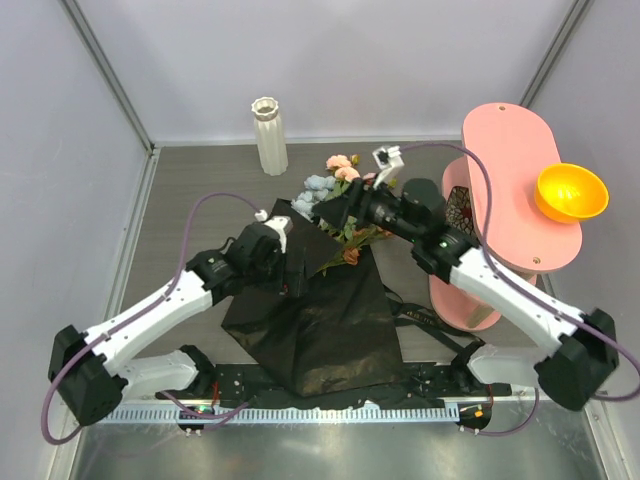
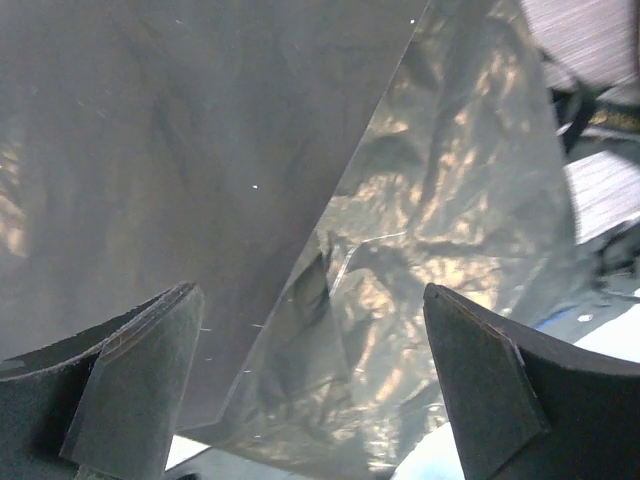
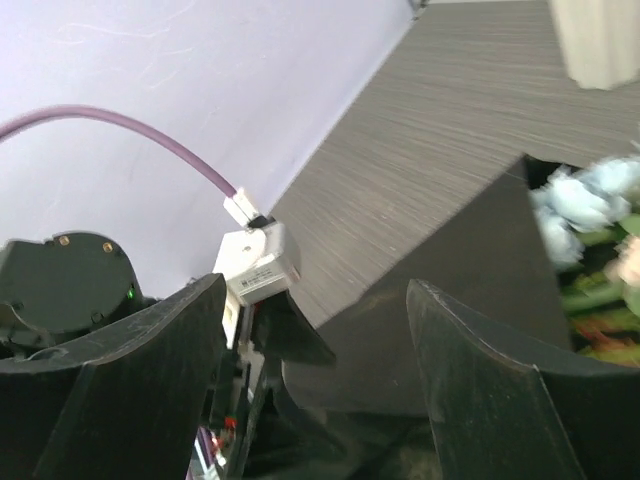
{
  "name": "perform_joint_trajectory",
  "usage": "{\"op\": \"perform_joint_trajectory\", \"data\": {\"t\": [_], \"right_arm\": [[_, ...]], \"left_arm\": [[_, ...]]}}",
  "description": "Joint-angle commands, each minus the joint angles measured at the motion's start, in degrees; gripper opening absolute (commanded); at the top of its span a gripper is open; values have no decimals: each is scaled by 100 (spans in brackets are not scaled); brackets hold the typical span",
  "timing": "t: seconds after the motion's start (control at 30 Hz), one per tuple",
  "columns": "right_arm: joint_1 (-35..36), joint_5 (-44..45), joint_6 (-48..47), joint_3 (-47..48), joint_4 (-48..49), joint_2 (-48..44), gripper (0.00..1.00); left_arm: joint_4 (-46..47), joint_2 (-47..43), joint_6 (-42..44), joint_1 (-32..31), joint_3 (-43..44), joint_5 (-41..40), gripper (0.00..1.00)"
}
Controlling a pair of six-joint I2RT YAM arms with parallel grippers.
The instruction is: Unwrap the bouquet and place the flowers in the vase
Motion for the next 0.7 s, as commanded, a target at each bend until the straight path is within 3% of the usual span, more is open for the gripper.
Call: {"op": "perform_joint_trajectory", "data": {"t": [0.0,0.1,0.27,0.37,0.47,0.6,0.67], "right_arm": [[-121,394,-220,-790,-707,-888,79],[-121,394,-212,-1440,-1093,-1582,79],[-121,745,-150,-2320,-2034,-2934,79],[-121,930,-1,-2584,-2500,-3542,79],[-121,1044,114,-2654,-2904,-4210,79],[-121,1168,175,-2681,-3212,-4703,79],[-121,1150,210,-2716,-3248,-4739,79]], "left_arm": [[-312,494,1226,-394,683,-732,96],[-452,1109,1606,-833,1070,-1392,95],[-813,2338,2221,-1528,1791,-1779,96],[-1145,3111,2354,-1687,2177,-2621,93],[-1323,3710,2450,-1705,2477,-3133,82],[-1227,3993,2389,-1713,2670,-3589,50],[-1209,4002,2249,-1705,2723,-3914,41]]}}
